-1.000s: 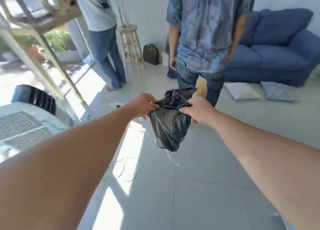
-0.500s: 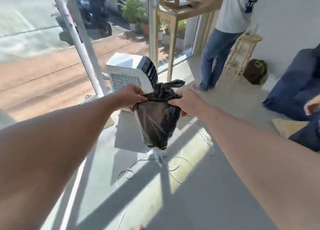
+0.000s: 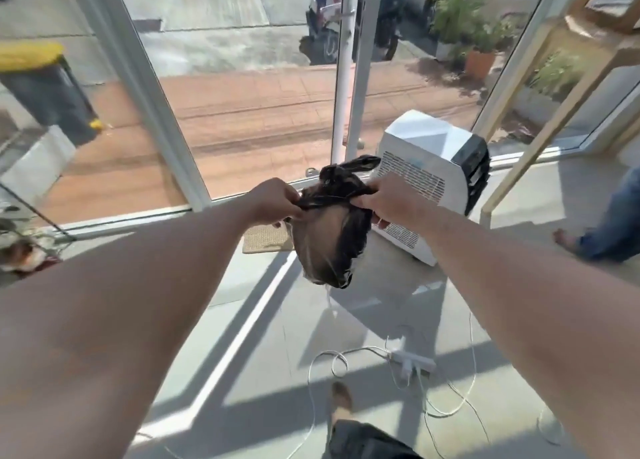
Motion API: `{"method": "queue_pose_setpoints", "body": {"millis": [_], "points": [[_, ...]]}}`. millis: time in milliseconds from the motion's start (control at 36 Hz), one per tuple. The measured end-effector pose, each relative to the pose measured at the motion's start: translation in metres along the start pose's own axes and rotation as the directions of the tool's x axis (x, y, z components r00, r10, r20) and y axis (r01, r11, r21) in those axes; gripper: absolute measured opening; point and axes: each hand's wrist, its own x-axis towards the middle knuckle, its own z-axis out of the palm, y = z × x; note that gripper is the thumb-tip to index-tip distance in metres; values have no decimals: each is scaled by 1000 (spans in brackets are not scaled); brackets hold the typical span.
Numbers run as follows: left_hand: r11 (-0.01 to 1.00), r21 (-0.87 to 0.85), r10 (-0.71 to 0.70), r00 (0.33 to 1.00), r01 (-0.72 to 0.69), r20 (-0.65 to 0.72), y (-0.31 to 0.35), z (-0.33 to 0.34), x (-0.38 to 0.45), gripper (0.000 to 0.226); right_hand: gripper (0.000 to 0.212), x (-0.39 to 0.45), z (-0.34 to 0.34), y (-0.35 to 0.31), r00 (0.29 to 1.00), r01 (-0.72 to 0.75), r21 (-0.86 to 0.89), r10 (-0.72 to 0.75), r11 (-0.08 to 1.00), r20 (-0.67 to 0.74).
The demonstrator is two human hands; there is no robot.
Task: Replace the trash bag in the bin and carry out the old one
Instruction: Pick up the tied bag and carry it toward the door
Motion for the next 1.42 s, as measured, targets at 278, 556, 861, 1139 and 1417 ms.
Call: {"method": "queue_pose_setpoints", "body": {"millis": [278, 556, 861, 1139, 1417], "points": [[964, -162, -246, 937, 210, -249, -104, -77, 57, 16, 17, 152, 88, -70, 973, -41, 154, 5, 987, 233], [847, -437, -446, 852, 304, -273, -229, -159, 78, 17, 24, 265, 203, -152, 941, -73, 251, -17, 965, 339], [765, -483, -535, 838, 426, -107, -400, -257, 136, 14, 27, 381, 362, -232, 876, -338, 164, 246, 927, 414], [721, -466, -607, 792, 512, -68, -507, -316, 204, 29, 18, 470, 456, -271, 864, -341, 189, 228, 921, 448], [665, -452, -667, 745, 594, -2, -635, -292, 306, 13, 18, 588, 552, -228, 816, -346, 25, 288, 938, 502]]}}
